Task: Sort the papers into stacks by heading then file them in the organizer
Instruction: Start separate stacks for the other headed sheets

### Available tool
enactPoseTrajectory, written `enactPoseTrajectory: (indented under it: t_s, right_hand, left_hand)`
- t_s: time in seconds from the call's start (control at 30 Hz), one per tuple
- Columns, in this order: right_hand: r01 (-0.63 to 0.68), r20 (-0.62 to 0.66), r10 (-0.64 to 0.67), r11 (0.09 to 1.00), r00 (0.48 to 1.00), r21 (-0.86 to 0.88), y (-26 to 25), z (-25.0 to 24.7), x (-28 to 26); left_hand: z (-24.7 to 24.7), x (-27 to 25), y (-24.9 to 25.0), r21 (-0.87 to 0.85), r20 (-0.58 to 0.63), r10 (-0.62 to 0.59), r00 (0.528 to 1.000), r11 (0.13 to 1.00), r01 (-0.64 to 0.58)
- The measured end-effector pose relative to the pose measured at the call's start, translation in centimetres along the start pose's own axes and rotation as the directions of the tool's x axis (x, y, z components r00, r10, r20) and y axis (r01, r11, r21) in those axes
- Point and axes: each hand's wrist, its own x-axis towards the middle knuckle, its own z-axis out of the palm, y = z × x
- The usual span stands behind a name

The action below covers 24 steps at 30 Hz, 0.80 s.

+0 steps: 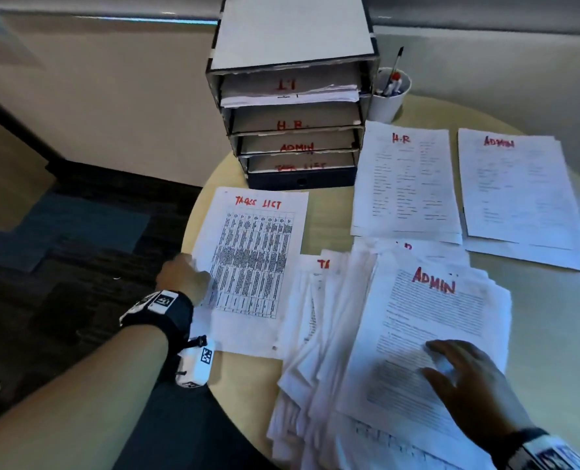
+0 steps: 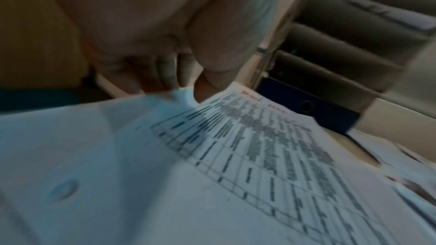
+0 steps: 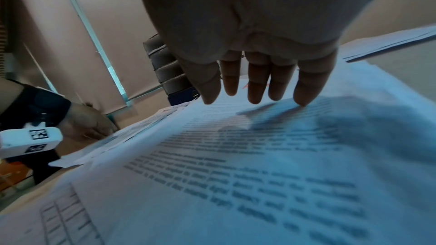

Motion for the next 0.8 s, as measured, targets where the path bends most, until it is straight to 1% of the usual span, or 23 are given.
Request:
enactPoseTrajectory:
  t_s: [0.03, 0.07, 0.1, 0.13, 0.17, 0.2, 0.23, 0.27, 0.3, 0.33, 0.37, 0.4, 0.47, 0.53, 0.6, 0.67, 0.73, 0.8]
  right_hand:
    - [-0.022, -0.021, 0.022, 1.000, 1.000, 0.000, 0.3, -0.1, -0.1]
    - [-0.040, -0.037, 0.040, 0.999, 0.999, 0.004, 0.7, -0.1, -0.3]
    - [-0.061, -0.046, 0.060, 0.998, 0.997, -0.002, 1.3, -0.4, -0.6]
    - [-0.065, -0.035, 0.064, 0.998, 0.997, -0.021, 1.6, -0.5, -0.7]
    - [-0.070, -0.007, 0.070, 0.996, 0.998, -0.049, 2.0, -0.6, -1.0]
    - [-0.067, 0.034, 0.069, 0.995, 0.997, -0.075, 2.2, -0.4, -1.1]
    - [-0.054, 0.073, 0.061, 0.994, 0.995, -0.094, 2.4, -0.3, -1.2]
    - [-0.040, 0.098, 0.050, 0.994, 0.994, -0.101, 2.7, -0.3, -1.3]
    - [-0.023, 0.124, 0.036, 0.994, 0.992, -0.105, 2.7, -0.2, -1.4]
    - [-0.009, 0.152, 0.026, 0.994, 0.988, -0.111, 2.8, -0.2, -1.6]
    - [0.004, 0.190, 0.020, 0.992, 0.982, -0.125, 2.8, -0.2, -1.6]
    - [0.017, 0.225, 0.014, 0.991, 0.974, -0.135, 2.8, -0.1, -1.7]
    - [0.030, 0.267, 0.009, 0.990, 0.964, -0.141, 3.1, -0.4, -1.8]
    - [0.047, 0.279, -0.009, 0.990, 0.960, -0.132, 3.4, -0.8, -1.8]
    - [0.073, 0.280, -0.039, 0.991, 0.959, -0.114, 3.7, -1.2, -1.8]
    - [0.096, 0.296, -0.062, 0.990, 0.953, -0.101, 4.2, -1.6, -2.0]
    - [0.120, 0.307, -0.087, 0.989, 0.948, -0.089, 4.6, -2.0, -1.9]
    - [0.123, 0.298, -0.103, 0.991, 0.949, -0.051, 5.2, -2.6, -1.5]
  left_hand:
    - [-0.2, -1.0, 0.6, 0.011, -0.096, 0.042, 0.995, 0.999, -0.041]
    - [-0.3, -2.4, 1.6, -0.009, -0.178, 0.118, 0.977, 0.993, -0.121]
    - [0.0, -4.4, 3.3, -0.048, -0.207, 0.216, 0.954, 0.972, -0.230]
    - [0.4, -6.5, 5.0, -0.088, -0.183, 0.317, 0.931, 0.938, -0.337]
    - [1.3, -9.0, 7.1, -0.127, -0.107, 0.419, 0.902, 0.894, -0.430]
    - [2.3, -11.4, 8.9, -0.148, -0.002, 0.500, 0.866, 0.856, -0.495]
    - [3.7, -13.6, 10.9, -0.144, 0.113, 0.566, 0.817, 0.822, -0.550]
    - [5.4, -15.4, 12.8, -0.117, 0.219, 0.605, 0.766, 0.795, -0.595]
    - [7.2, -16.6, 14.2, -0.078, 0.308, 0.604, 0.735, 0.786, -0.613]
    - [8.9, -17.6, 15.6, -0.030, 0.374, 0.569, 0.733, 0.797, -0.603]
    - [10.3, -18.0, 16.2, 0.012, 0.413, 0.509, 0.755, 0.826, -0.564]
    - [11.4, -18.3, 16.8, 0.029, 0.419, 0.454, 0.786, 0.859, -0.511]
    - [12.7, -18.6, 17.5, -0.019, 0.368, 0.400, 0.840, 0.906, -0.423]
    - [13.2, -18.8, 17.7, -0.108, 0.302, 0.397, 0.867, 0.918, -0.383]
    - [13.5, -18.9, 17.4, -0.141, 0.242, 0.410, 0.879, 0.911, -0.387]
    - [13.6, -19.2, 17.1, -0.135, 0.180, 0.426, 0.887, 0.904, -0.406]
    - [13.5, -19.1, 16.7, -0.152, 0.123, 0.418, 0.900, 0.904, -0.399]
    - [13.1, -19.0, 16.5, -0.155, 0.097, 0.414, 0.905, 0.905, -0.397]
